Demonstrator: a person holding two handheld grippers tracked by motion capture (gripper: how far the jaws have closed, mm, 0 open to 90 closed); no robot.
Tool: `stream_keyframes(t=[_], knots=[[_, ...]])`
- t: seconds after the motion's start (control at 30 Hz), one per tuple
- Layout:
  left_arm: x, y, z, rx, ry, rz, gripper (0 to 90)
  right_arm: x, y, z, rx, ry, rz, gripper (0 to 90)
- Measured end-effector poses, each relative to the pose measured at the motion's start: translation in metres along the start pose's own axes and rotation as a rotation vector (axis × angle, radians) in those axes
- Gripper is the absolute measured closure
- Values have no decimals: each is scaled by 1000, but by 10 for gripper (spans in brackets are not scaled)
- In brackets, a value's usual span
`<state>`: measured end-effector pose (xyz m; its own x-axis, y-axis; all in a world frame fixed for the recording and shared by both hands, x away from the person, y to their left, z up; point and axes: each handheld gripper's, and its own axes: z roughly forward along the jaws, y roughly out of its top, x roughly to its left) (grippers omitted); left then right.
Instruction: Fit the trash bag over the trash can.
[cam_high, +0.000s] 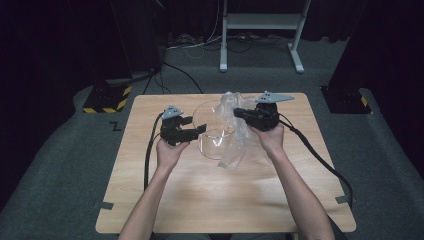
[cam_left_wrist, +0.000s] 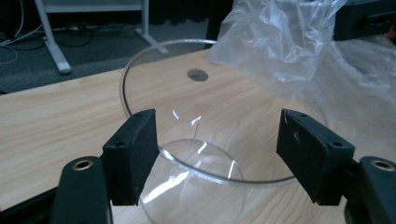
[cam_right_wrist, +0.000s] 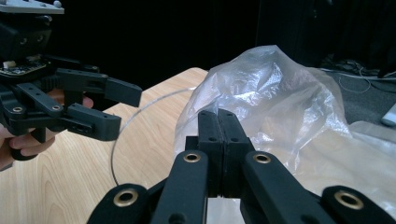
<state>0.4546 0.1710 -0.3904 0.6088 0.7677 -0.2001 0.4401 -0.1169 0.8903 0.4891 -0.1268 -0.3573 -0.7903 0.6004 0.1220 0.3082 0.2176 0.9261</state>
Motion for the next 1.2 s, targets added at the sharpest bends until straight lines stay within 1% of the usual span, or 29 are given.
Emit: stream_keyframes(t=[0.13, 0.2, 0.23, 0.27, 0.3, 0.33, 0.37, 0.43, 0.47, 0.57, 0.63, 0.67, 0.7, 0.8, 0.87, 0.97, 1.0, 1.03, 1.07, 1.1, 1.13, 1.17, 1.2], knots=[[-2, 5, 2, -19, -18, 4, 289, 6, 9, 4, 1, 3, -19, 896], [-4, 7, 5, -22, -29, 5, 285, 8, 8, 8, 21, 7, -27, 896], [-4, 7, 5, -22, -29, 5, 286, 9, 7, 11, 43, 12, -31, 896], [-5, 7, 7, -22, -33, 8, 286, 9, 7, 11, 43, 12, -31, 896], [-6, 7, 9, -18, -38, 9, 288, 11, 0, 20, 97, 23, -46, 896], [-6, 7, 11, -17, -39, 10, 290, 12, -2, 23, 112, 30, -48, 896], [-6, 7, 11, -17, -39, 10, 292, 12, -2, 23, 112, 30, -48, 896], [-7, 6, 15, -9, -40, 8, 298, 16, -10, 32, 160, 49, -56, 896], [-7, 6, 15, -9, -40, 8, 303, 17, -13, 35, 170, 57, -57, 895], [-9, 6, 21, 9, -23, 8, 334, 19, -17, 41, 189, 73, -61, 895], [-9, 6, 22, 14, -21, 5, 341, 19, -18, 43, 194, 76, -60, 895], [-9, 7, 24, 21, -16, 3, 358, 20, -20, 44, 206, 83, -65, 895], [-9, 7, 25, 28, -13, 3, 358, 20, -20, 44, 206, 83, -65, 895], [-11, 9, 32, 71, -1, 6, 376, 22, -23, 45, 216, 88, -70, 894], [-12, 10, 36, 96, 8, 16, 391, 22, -24, 45, 217, 90, -77, 893], [-14, 13, 41, 113, 7, 32, 438, 23, -27, 43, 214, 91, -85, 892], [-16, 14, 44, 112, 4, 41, 479, 22, -30, 42, 209, 91, -87, 889], [-17, 14, 45, 114, 2, 42, 479, 22, -30, 42, 209, 91, -87, 889], [-18, 14, 48, 128, -3, 39, 494, 21, -30, 42, 208, 93, -87, 888], [-18, 14, 51, 153, 0, 41, 498, 20, -32, 41, 203, 93, -84, 887], [-20, 15, 53, 164, 16, 60, 511, 19, -32, 40, 195, 99, -80, 886], [-22, 16, 54, 169, 26, 78, 582, 18, -33, 39, 191, 98, -80, 882], [-22, 16, 54, 169, 26, 78, 605, 18, -33, 39, 191, 98, -80, 882]])
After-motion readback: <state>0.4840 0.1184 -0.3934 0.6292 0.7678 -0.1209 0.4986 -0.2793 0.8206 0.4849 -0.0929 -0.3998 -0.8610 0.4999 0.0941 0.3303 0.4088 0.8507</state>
